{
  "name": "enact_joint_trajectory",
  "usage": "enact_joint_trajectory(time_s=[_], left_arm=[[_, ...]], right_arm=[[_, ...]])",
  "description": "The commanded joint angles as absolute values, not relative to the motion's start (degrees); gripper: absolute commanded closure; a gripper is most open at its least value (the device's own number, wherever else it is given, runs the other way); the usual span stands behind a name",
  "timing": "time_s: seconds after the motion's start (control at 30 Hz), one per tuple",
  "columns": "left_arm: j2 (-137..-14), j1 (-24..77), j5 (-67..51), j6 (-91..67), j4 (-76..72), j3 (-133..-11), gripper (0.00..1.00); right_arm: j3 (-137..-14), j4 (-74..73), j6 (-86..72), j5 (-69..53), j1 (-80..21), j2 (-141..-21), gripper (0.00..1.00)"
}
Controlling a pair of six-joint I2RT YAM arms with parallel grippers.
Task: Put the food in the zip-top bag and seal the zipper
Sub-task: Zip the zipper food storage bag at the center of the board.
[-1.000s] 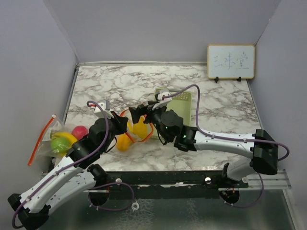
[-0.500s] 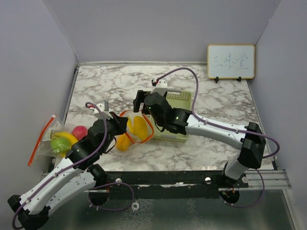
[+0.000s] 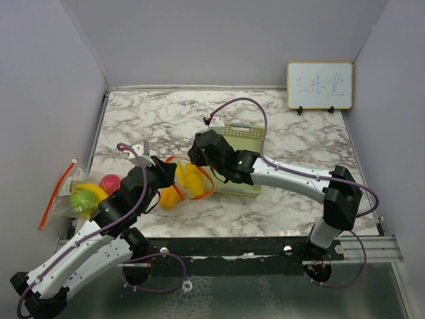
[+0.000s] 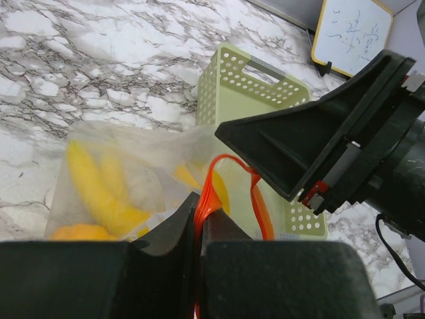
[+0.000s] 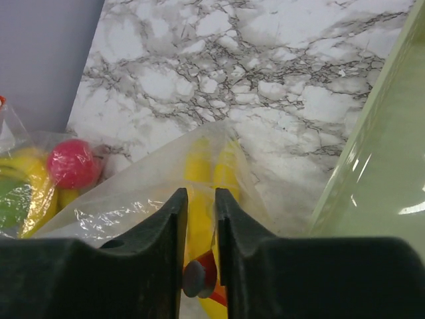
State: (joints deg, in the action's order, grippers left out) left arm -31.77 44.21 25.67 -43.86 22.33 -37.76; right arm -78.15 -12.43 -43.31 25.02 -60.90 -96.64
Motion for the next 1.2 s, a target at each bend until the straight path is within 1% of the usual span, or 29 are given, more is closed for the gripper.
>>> enact_joint_trajectory(time_s=[0.0,0.13,0.27,0.3,0.4,0.5,0.53,0.57,0.6,0.73,0.83,0.9,0.97,1.07,1.17], left_arm=[[-31.3,43.9,24.8,-44.1,20.0,-37.5,1.00],[-31.1,44.0,23.8,-43.8,20.9,-38.3,1.00],[-29.6,43.9,20.2,-40.6,20.8,-39.1,1.00],[-29.1,44.0,18.7,-39.2,20.8,-39.5,0.96],[-27.9,44.0,15.0,-35.7,23.0,-41.8,0.65],[-26.9,44.0,10.9,-31.1,26.5,-45.5,0.40],[-26.6,44.0,9.7,-29.5,27.7,-46.8,0.17],[-26.0,44.0,8.5,-27.8,28.5,-48.3,0.03],[-25.4,44.0,7.0,-25.9,29.1,-49.6,0.01],[-22.0,44.0,3.7,-18.7,29.3,-54.5,0.01],[-20.1,44.0,3.6,-13.6,27.2,-55.3,0.01],[-19.8,44.0,0.8,-7.8,25.3,-54.6,0.03],[-20.2,44.0,-3.8,-3.1,24.1,-54.1,0.06],[-22.3,44.0,-10.6,3.0,23.5,-53.7,0.06],[-24.8,44.0,-13.1,6.5,21.0,-53.2,0.06]], right_arm=[[-78.9,-11.4,-44.4,21.3,-61.1,-97.3,0.84],[-79.3,-9.6,-41.1,23.0,-61.0,-96.0,0.94],[-81.4,-7.9,-35.4,22.1,-59.9,-94.6,0.97],[-82.3,-8.2,-34.4,21.2,-59.4,-94.5,0.97],[-84.7,-8.4,-30.6,15.4,-57.6,-94.5,0.98],[-87.4,-9.0,-25.5,7.5,-56.1,-94.9,0.98],[-88.0,-9.0,-23.6,4.5,-55.7,-94.6,0.98],[-88.5,-9.1,-21.8,1.5,-55.3,-94.4,0.98],[-89.4,-9.9,-20.3,-1.1,-54.9,-94.2,0.97],[-92.0,-13.2,-14.7,-12.8,-53.4,-92.2,0.97],[-92.3,-15.1,-10.8,-19.9,-52.3,-89.7,0.98],[-92.5,-16.9,-7.5,-25.6,-51.8,-88.1,0.97],[-93.1,-19.6,-4.0,-31.1,-51.6,-86.9,0.97],[-92.1,-21.0,-0.6,-37.2,-51.5,-84.2,0.97],[-91.4,-22.7,2.6,-43.4,-51.4,-82.0,0.97]])
